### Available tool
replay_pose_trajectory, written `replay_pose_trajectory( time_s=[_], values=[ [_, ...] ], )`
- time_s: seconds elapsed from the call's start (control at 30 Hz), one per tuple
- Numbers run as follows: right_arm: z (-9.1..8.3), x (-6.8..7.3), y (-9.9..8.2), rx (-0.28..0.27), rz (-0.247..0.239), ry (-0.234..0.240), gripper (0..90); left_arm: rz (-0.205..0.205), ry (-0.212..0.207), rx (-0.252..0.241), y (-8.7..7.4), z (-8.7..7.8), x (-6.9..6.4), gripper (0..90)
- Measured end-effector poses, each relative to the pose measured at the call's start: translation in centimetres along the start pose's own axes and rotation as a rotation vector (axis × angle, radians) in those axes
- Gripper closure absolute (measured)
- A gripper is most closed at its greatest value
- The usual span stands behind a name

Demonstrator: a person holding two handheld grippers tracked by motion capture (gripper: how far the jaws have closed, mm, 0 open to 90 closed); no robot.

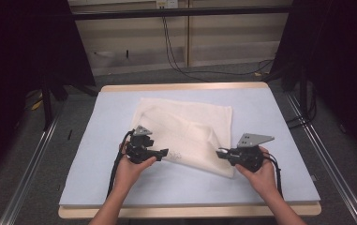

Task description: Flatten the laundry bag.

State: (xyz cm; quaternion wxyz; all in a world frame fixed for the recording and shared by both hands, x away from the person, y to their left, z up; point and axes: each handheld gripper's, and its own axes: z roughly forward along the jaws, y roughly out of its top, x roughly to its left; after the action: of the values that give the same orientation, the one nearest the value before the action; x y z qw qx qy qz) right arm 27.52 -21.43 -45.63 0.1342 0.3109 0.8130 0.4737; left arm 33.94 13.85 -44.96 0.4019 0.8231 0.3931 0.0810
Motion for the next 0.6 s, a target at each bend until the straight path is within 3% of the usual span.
replay_pose_trajectory(
  time_s=[0.07,0.1,0.23,0.33,0.6],
  values=[
    [0.6,1.4,0.0,0.031,-0.045,0.041,83.2,-0.001,-0.004,-0.007,0.2,-0.1,0.0,26.0],
    [1.3,2.6,-0.3,0.07,-0.091,0.074,83.2,0.0,-0.003,-0.009,0.3,-0.2,0.0,25.8],
    [2.0,3.6,-0.6,0.094,-0.124,0.125,83.2,-0.006,-0.01,-0.031,0.9,-0.4,-0.4,25.2],
    [2.3,4.0,-0.7,0.107,-0.14,0.141,83.1,-0.018,-0.02,-0.053,1.5,-0.4,-0.9,23.5],
    [2.2,4.4,-1.0,0.117,-0.153,0.175,83.2,-0.002,-0.061,-0.055,2.6,0.9,-2.2,22.1]
  ],
)
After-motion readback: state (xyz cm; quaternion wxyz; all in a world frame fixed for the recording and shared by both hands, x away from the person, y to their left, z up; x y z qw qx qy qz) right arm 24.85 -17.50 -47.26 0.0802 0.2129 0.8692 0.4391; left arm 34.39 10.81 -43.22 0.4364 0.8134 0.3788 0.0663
